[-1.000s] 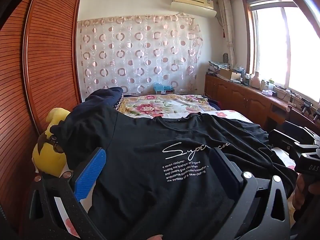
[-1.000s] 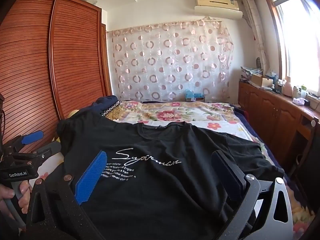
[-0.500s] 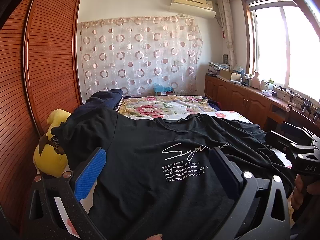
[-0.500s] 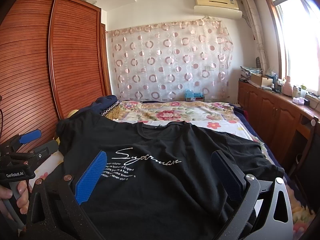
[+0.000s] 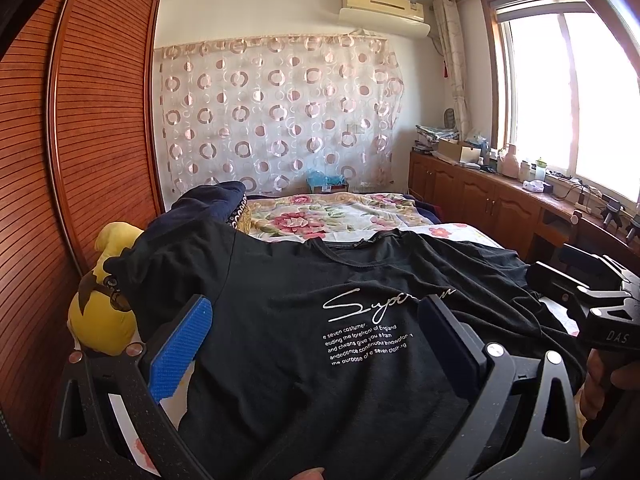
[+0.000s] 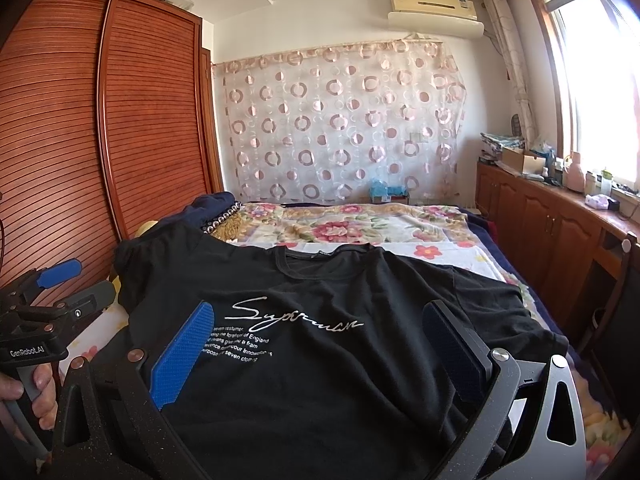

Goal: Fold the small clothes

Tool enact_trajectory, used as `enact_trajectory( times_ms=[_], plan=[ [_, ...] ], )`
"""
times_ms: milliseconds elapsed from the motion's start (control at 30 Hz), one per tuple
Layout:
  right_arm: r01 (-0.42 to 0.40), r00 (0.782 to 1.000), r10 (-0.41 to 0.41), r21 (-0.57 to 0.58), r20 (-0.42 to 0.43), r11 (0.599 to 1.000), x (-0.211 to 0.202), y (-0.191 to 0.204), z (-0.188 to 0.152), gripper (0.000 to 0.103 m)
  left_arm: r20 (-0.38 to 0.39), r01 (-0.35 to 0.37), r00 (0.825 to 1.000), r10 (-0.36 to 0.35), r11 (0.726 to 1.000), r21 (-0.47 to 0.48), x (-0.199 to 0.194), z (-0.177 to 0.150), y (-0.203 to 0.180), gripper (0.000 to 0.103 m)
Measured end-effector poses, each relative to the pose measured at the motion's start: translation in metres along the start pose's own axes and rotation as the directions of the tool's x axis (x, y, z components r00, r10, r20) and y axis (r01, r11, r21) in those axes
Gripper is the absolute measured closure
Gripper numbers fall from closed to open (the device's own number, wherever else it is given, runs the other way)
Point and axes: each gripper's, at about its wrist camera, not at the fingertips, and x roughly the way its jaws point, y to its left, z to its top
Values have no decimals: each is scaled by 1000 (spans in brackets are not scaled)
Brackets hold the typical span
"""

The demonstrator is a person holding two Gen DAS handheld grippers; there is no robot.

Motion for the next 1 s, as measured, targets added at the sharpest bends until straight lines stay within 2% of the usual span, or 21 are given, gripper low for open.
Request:
enact_trajectory(
  times_ms=[1000],
  plan=[
    [4, 1000, -4, -1, 9, 1000, -3, 2, -1, 0, 7, -2, 1000, 1, 1000, 3, -3, 1, -1, 0]
  ],
)
